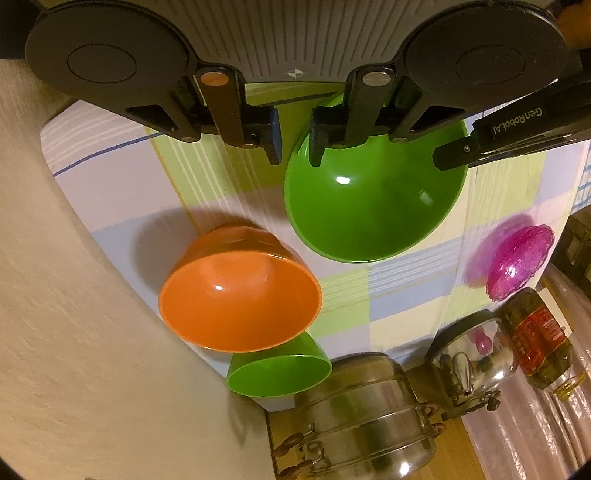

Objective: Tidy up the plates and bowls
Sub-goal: 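Close both grippers on the large green bowl rim, then lift the green bowl with both grippers and carry it over the orange bowl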

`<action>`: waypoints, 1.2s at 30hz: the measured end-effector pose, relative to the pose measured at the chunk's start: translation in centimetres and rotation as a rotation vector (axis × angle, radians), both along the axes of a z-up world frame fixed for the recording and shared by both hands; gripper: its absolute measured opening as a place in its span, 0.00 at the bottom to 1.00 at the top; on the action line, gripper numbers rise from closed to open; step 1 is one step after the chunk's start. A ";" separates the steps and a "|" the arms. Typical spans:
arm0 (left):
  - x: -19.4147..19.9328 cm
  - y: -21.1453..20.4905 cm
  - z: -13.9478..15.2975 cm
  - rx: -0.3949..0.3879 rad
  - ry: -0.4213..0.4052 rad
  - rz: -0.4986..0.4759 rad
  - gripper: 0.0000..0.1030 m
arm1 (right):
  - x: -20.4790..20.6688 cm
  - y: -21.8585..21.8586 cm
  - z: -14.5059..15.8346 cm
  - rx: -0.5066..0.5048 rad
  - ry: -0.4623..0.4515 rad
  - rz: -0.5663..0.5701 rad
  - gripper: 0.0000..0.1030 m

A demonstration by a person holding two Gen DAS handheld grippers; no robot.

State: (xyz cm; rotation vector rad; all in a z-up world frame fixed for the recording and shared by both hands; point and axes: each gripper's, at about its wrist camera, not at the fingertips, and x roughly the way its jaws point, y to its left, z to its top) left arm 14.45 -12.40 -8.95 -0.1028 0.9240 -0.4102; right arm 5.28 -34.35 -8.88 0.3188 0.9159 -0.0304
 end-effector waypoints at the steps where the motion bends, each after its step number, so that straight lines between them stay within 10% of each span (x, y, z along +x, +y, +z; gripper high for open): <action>1: 0.0 0.0 0.0 -0.001 0.001 0.000 0.14 | 0.0 0.1 0.0 0.001 0.001 0.001 0.12; 36: -0.3 0.0 5.4 -0.042 -0.108 0.003 0.12 | -1.0 0.1 4.9 0.000 -0.105 -0.028 0.11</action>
